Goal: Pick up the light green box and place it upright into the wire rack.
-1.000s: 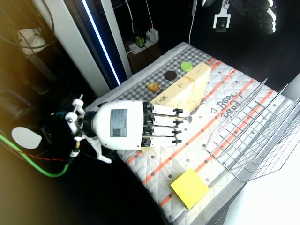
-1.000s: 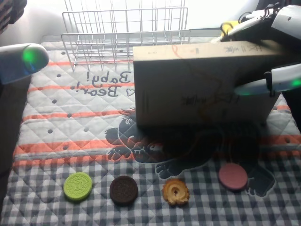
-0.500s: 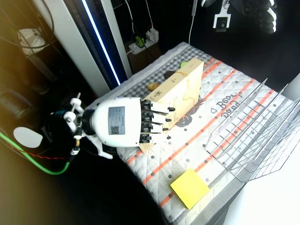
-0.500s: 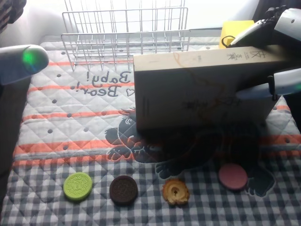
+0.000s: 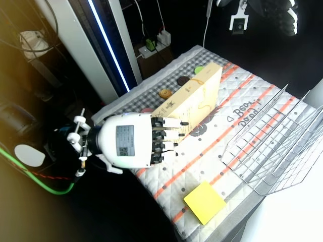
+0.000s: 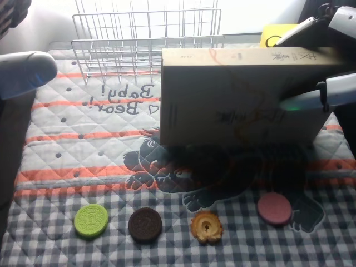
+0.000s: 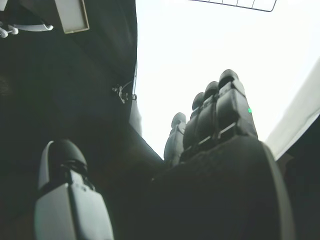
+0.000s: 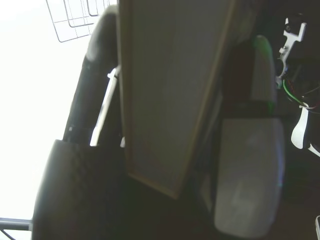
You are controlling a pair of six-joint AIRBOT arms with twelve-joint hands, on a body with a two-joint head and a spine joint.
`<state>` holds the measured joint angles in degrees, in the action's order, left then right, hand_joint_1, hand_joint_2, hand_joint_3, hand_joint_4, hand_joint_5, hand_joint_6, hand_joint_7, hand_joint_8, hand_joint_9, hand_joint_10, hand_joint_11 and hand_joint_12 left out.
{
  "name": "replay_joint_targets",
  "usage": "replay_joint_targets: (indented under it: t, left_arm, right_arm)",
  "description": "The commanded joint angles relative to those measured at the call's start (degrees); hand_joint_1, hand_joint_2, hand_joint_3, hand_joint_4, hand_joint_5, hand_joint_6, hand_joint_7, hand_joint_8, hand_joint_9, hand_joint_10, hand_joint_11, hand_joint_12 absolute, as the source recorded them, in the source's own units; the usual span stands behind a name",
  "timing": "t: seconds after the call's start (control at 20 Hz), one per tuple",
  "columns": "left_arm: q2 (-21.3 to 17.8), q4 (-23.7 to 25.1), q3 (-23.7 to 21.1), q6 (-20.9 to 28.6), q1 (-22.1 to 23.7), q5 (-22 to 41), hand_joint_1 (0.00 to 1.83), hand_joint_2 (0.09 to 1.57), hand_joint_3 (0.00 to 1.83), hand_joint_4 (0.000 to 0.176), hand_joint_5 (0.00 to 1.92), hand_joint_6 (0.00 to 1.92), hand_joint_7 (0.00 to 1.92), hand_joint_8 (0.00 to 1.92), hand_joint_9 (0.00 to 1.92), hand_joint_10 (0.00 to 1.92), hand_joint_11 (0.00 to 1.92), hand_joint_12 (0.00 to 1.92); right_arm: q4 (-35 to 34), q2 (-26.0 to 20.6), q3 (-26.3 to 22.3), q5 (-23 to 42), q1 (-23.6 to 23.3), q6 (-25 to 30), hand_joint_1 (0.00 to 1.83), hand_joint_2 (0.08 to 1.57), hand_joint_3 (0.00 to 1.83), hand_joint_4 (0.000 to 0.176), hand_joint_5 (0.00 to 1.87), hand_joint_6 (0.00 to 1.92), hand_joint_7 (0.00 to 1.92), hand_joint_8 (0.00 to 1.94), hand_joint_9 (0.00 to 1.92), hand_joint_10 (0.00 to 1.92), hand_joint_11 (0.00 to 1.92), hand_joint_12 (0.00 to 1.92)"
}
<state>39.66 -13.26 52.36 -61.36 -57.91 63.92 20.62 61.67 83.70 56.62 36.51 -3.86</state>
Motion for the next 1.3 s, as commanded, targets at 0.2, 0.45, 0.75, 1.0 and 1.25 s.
replay_joint_targets:
  t: [0.2,0.45,0.75,1.0,1.25]
  left_arm:
    - [0.0,-0.6,0.3,0.8,0.7,7.6,0.61,0.82,0.00,0.176,0.05,0.01,0.00,0.00,0.00,0.00,0.00,0.00]
    - [0.1,-0.4,0.5,0.8,1.1,7.1,0.63,0.83,0.00,0.176,0.05,0.01,0.00,0.00,0.00,0.00,0.00,0.00]
    - [0.5,-0.2,0.8,0.8,1.4,6.7,0.62,0.83,0.00,0.176,0.06,0.01,0.00,0.00,0.00,0.00,0.00,0.00]
    - [0.9,0.1,1.2,0.8,1.7,6.1,0.64,0.84,0.00,0.176,0.07,0.01,0.00,0.00,0.00,0.00,0.00,0.00]
    - [1.3,0.4,1.6,0.8,2.1,5.5,0.63,0.83,0.00,0.176,0.05,0.00,0.00,0.00,0.00,0.00,0.00,0.00]
  right_arm:
    - [0.6,0.9,-0.5,5.6,-5.9,1.2,1.38,1.10,0.00,0.000,0.93,0.87,1.07,0.78,0.98,1.27,0.82,1.43]
    - [2.6,2.5,1.2,5.5,-13.1,1.2,1.28,1.09,0.00,0.000,0.89,0.97,1.23,0.70,1.44,0.26,1.10,0.96]
    - [3.8,3.9,3.2,4.6,-18.6,1.2,1.27,1.11,0.00,0.000,0.85,1.01,1.16,0.85,1.50,0.07,0.98,1.04]
    - [5.0,7.3,6.8,1.4,-22.5,1.2,1.21,1.22,0.01,0.000,0.60,1.39,0.94,1.18,1.45,0.04,1.14,0.99]
    - [7.5,8.7,8.6,-2.0,-27.3,1.2,1.16,1.23,0.00,0.004,0.73,1.41,0.80,1.24,1.39,0.02,0.93,1.27]
